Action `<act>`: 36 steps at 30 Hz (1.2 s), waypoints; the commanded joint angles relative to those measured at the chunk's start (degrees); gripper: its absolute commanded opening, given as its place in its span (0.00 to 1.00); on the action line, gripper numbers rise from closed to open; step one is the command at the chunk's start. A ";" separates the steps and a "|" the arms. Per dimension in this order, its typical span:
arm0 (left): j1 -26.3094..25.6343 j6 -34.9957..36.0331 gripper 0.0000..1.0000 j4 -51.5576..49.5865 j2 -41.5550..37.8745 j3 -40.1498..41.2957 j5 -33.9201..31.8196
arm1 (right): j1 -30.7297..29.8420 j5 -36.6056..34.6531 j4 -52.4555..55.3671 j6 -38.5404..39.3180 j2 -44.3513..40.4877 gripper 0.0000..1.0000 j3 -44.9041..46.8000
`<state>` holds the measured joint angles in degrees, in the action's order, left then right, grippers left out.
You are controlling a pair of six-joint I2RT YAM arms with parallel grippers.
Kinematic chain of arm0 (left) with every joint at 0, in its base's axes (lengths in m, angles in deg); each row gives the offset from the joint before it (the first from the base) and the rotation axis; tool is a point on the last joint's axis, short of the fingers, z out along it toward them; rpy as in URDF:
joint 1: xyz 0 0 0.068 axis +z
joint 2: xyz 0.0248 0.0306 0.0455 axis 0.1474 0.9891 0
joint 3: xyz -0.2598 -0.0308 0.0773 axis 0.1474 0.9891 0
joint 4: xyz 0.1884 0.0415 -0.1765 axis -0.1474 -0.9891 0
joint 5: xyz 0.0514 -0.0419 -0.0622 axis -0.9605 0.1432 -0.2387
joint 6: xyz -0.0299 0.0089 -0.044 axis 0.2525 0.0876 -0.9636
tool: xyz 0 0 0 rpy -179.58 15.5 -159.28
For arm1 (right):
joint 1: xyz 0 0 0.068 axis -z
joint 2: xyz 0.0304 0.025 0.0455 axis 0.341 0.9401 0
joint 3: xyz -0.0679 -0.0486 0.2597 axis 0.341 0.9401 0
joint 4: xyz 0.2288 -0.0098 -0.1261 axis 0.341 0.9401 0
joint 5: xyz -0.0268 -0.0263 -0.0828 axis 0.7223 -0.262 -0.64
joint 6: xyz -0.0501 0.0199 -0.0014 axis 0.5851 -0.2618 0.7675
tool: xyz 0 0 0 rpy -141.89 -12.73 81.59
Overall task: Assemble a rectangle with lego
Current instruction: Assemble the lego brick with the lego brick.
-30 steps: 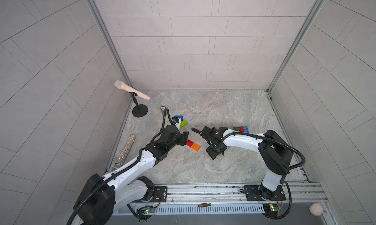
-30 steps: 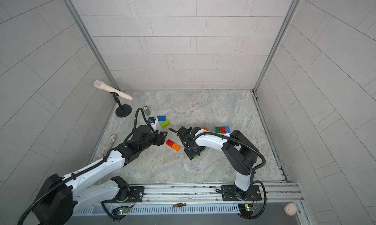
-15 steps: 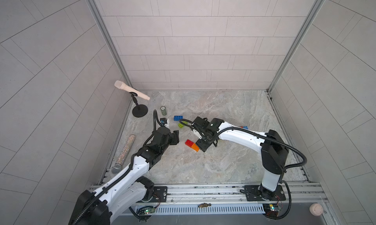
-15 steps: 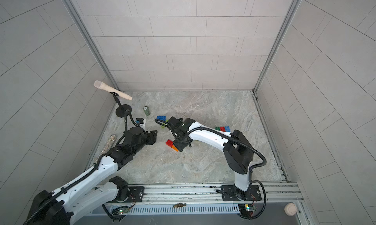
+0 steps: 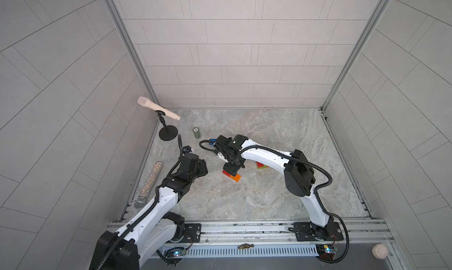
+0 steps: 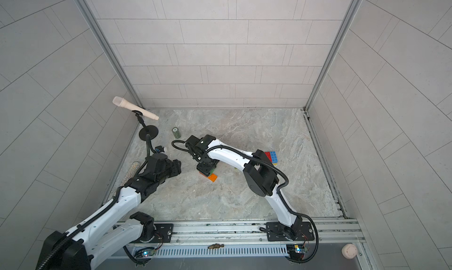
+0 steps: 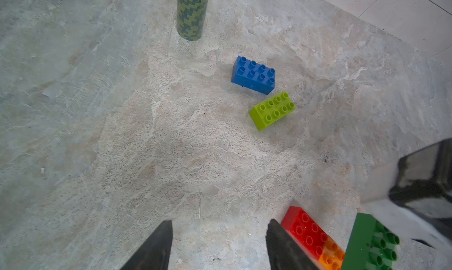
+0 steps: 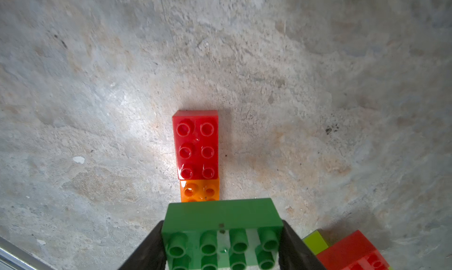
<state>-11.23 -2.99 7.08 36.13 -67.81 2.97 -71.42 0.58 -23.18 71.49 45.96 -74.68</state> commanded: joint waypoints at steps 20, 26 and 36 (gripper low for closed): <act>0.54 0.64 0.66 1.54 0.40 1.17 0.93 | -0.02 0.34 9.03 2.36 8.98 0.35 -11.26; 0.54 0.72 0.66 1.45 0.37 1.17 1.05 | 0.16 0.44 9.66 2.63 10.01 0.35 -12.00; 0.58 0.81 0.66 1.13 0.29 0.90 1.06 | 0.33 0.70 9.62 2.13 11.26 0.34 -12.53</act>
<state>-11.12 -2.73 8.11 36.63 -67.22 4.39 -71.25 0.97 -15.64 72.87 55.71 -86.31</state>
